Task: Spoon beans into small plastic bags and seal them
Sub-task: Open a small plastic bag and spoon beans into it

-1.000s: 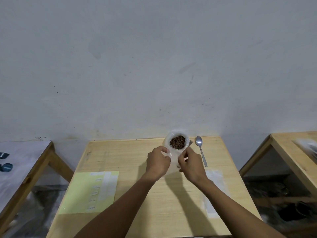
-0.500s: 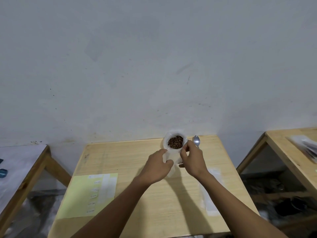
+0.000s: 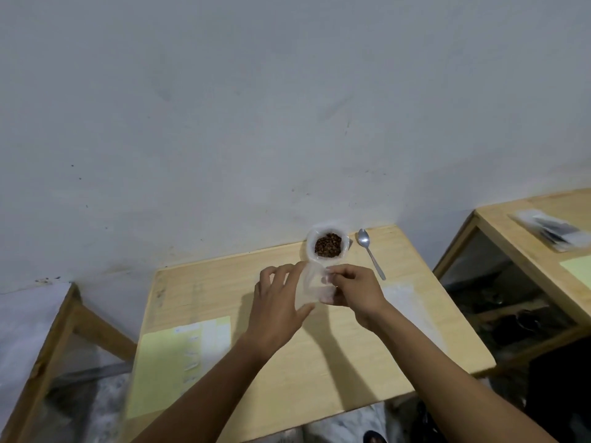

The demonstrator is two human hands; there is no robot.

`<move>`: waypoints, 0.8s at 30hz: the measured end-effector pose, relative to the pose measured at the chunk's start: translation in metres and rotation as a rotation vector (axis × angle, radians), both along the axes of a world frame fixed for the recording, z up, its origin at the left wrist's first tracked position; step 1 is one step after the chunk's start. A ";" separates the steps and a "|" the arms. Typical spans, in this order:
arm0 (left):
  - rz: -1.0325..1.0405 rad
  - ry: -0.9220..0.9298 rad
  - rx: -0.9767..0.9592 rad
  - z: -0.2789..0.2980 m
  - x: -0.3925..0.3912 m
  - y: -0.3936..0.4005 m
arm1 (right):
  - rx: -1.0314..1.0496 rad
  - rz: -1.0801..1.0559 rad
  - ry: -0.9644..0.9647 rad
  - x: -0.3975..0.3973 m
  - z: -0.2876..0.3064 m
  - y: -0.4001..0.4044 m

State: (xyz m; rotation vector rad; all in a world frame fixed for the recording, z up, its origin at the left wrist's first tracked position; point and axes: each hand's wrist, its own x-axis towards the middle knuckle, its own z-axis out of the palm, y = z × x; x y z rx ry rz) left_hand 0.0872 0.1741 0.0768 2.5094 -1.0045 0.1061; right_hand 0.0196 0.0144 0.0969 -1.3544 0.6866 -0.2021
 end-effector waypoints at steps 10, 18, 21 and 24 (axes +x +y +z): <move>-0.096 0.047 -0.075 -0.027 0.046 -0.027 | 0.144 0.035 0.160 0.007 -0.037 -0.069; 0.160 0.303 -0.143 -0.033 0.064 -0.050 | -0.660 0.063 0.540 0.069 -0.108 -0.181; 0.224 0.336 -0.145 -0.035 0.064 -0.050 | -0.770 0.167 0.672 0.090 -0.125 -0.198; 0.276 0.343 -0.161 -0.035 0.066 -0.049 | -0.801 0.177 0.742 0.102 -0.134 -0.204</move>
